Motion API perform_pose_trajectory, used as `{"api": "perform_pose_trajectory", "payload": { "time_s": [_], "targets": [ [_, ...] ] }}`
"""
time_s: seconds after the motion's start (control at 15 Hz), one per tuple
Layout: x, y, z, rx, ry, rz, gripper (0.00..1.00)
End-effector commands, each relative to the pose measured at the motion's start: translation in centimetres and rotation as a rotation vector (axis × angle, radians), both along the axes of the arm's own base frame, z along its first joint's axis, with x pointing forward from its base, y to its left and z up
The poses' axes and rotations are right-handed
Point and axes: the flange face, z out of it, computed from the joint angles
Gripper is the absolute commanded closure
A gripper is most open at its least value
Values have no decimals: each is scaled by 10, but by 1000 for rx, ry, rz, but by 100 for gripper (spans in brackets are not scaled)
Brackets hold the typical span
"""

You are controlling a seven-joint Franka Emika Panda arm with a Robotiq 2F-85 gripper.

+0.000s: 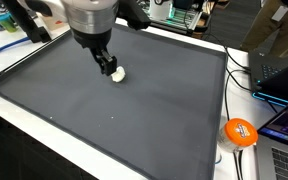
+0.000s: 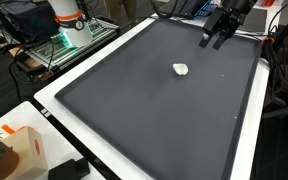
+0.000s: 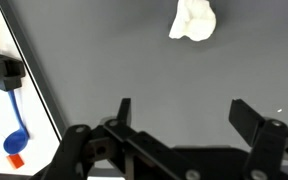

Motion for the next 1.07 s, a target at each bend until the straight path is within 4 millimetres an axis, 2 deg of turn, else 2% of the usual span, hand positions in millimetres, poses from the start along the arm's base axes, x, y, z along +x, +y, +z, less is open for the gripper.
{"api": "perform_pose_trajectory", "payload": {
  "time_s": [0.0,0.33,0.6,1.0],
  "targets": [
    [2,0,-2,-2,0,-1,0],
    [-16,7,-22,-12,118,1,0],
    [-18,24,-36,34,115,10,0],
    [-23,32,-50,21,153,19,0]
  ]
}}
